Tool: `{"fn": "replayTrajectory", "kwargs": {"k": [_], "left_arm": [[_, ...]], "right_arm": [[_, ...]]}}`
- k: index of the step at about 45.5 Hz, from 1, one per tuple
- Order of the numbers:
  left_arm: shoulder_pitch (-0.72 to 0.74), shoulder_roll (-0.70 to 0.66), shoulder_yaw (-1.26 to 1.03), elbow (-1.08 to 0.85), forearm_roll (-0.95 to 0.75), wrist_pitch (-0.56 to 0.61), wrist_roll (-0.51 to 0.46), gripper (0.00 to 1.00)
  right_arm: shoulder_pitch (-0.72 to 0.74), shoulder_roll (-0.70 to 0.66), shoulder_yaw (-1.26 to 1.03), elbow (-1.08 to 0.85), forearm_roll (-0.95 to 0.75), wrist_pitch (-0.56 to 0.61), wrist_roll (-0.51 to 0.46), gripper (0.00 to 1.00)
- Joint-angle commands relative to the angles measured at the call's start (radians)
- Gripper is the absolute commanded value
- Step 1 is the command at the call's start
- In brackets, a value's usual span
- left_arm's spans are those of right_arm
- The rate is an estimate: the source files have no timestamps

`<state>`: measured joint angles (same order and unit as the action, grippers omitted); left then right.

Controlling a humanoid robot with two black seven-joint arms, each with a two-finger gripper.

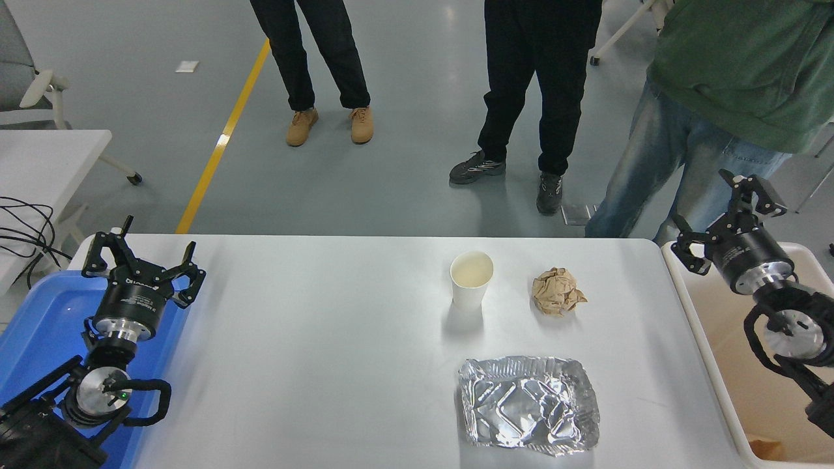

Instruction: Clean the table surface

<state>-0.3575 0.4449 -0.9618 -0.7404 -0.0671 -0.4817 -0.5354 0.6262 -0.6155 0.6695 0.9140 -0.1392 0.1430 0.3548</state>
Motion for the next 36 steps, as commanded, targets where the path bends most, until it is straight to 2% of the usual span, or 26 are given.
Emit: {"fn": "replayTrajectory", "kwargs": {"k": [1,7,12,20,31,36], "left_arm": [[0.000,0.000,0.000,0.001,0.000,0.000,0.000,0.99],[0.000,0.000,0.000,0.001,0.000,0.000,0.000,0.99],[0.000,0.000,0.000,0.001,0.000,0.000,0.000,0.99],[0.000,0.000,0.000,-0.001,0.000,0.000,0.000,0.99],[0.000,0.000,0.000,0.001,0.000,0.000,0.000,0.99],[0.000,0.000,0.000,0.001,0.000,0.000,0.000,0.99]], "right_arm": [[0.099,-0.056,-0.172,0.152,-0.131,-0.002,-0.013,1.00],[0.162,-0.069,-0.231,0.206,-0.217,-0.005,-0.068,1.00],[0.196,-0.082,-0.248,0.230,-0.260,-0.005,-0.167,1.00],[0.230,-0.104,-0.243,0.302,-0.444,-0.005,-0.345,1.00],[0.337,-0.102,-0.318,0.371,-0.611,0.000,-0.419,1.00],[0.412,-0.093,-0.401,0.388,-0.755,0.000,-0.458,1.00]]}}
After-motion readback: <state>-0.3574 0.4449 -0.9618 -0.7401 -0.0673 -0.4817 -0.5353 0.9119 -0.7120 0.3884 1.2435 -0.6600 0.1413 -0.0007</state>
